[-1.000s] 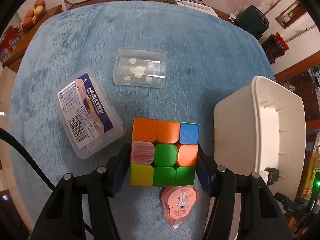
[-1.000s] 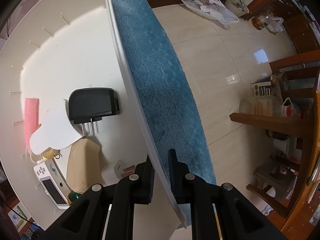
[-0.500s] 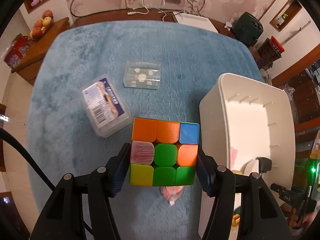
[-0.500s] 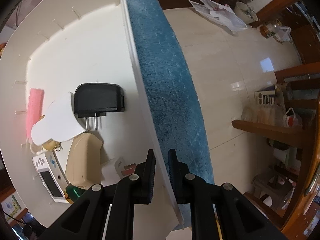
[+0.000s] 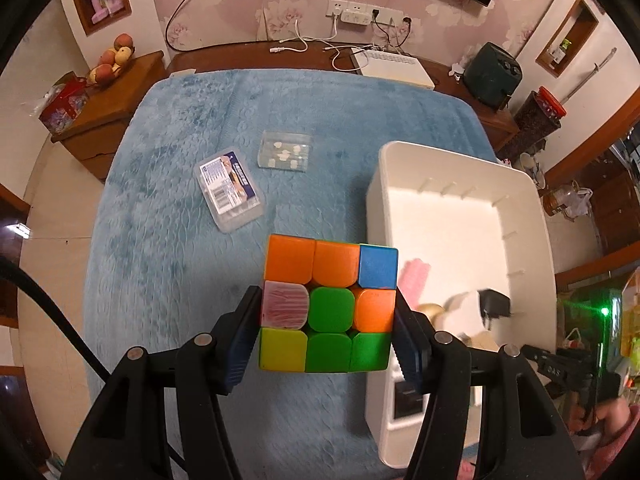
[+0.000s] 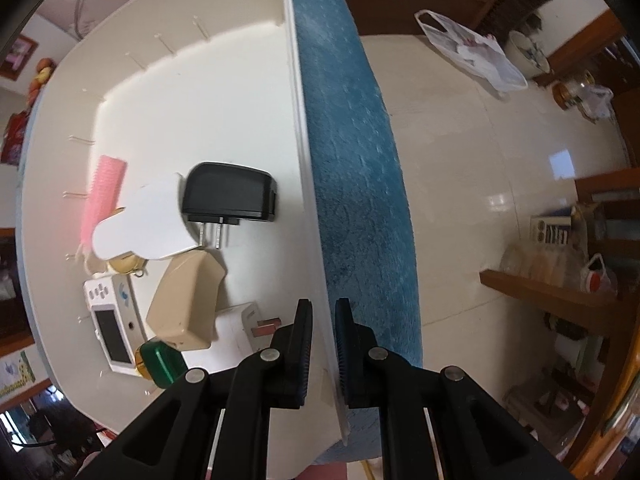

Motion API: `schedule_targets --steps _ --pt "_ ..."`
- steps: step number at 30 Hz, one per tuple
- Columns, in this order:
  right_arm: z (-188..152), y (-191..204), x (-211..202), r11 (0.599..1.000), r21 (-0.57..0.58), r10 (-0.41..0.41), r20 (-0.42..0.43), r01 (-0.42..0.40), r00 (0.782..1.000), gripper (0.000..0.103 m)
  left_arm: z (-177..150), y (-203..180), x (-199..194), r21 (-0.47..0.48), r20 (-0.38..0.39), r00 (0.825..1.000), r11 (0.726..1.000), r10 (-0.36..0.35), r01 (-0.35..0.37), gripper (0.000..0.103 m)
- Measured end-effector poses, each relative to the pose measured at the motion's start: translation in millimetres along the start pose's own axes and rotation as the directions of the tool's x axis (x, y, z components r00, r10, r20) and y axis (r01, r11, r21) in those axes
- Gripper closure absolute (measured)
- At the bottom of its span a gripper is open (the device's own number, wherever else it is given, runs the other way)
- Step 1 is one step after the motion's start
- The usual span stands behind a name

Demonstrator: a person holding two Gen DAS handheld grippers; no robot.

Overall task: Organize rigid objects
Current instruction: 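Carry the Rubik's cube into the tray and open the left gripper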

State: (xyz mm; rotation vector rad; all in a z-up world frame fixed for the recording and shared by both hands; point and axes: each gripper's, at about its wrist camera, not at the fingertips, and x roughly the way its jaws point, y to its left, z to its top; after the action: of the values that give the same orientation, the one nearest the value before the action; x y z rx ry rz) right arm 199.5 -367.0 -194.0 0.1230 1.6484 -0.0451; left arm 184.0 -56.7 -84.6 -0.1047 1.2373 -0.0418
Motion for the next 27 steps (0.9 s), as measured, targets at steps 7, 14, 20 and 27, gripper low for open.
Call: schedule_targets --steps 7,14,20,27 --pt "-4.4 -2.4 -9.9 0.996 -0.069 0.051 0.042 -0.048 0.998 0.094 -26.0 -37.0 -22.7 0.019 0.005 1.0 1.0 -0.011 0.011 0.039" --pt "-3.5 -11.1 -12.2 0.988 -0.122 0.101 0.07 -0.091 0.992 0.095 -49.8 -80.5 -25.0 0.054 -0.021 0.999 0.998 -0.036 0.037 0.039" --pt "-0.5 -18.7 -16.2 0.98 -0.143 0.158 0.109 -0.141 0.981 0.095 -64.2 -113.2 -18.8 0.078 -0.058 0.997 0.995 -0.051 0.056 0.039" --pt "4.3 -29.9 -11.8 0.969 -0.14 0.222 0.118 -0.205 0.968 0.094 -69.4 -140.4 -12.2 0.105 -0.081 0.996 0.993 -0.048 0.056 0.039"
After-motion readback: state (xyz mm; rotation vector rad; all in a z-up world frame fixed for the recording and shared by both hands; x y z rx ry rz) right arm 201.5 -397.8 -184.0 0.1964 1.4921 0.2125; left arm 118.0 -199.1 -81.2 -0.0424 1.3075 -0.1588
